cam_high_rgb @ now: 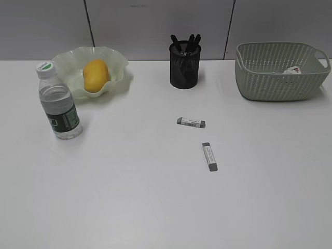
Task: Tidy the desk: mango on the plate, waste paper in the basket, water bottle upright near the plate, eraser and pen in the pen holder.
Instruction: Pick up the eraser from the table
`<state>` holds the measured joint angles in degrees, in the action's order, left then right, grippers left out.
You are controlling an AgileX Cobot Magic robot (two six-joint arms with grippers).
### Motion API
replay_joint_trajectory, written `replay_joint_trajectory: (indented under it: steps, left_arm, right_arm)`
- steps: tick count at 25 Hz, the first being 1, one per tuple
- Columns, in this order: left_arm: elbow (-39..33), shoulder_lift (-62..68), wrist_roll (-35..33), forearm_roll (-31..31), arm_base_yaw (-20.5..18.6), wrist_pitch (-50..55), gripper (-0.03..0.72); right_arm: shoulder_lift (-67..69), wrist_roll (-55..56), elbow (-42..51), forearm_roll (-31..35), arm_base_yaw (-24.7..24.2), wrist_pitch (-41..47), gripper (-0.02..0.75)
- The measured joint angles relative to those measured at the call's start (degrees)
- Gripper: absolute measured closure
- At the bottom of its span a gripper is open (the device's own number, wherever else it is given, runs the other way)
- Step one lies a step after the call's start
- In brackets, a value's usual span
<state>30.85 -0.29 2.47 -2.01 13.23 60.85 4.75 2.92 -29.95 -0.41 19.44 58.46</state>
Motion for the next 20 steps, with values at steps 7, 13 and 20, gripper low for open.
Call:
replay_joint_trajectory:
  steps: [7, 13, 20]
  left_arm:
    - [0.00, 0.00, 0.12, -0.06, -1.86, -0.05, 0.188]
    - [-0.05, 0.00, 0.12, -0.06, -8.79, -0.17, 0.200]
    - [-0.04, 0.00, 0.12, -0.06, -9.27, -0.21, 0.201]
  right_arm:
    - [30.28, 0.00, -3.61, 0.41, 0.00, -12.90, 0.471]
    - [61.81, -2.23, -10.91, 2.09, 0.00, -32.80, 0.394]
    - [90.07, -9.30, -32.95, 3.70, 0.00, -31.97, 0.346]
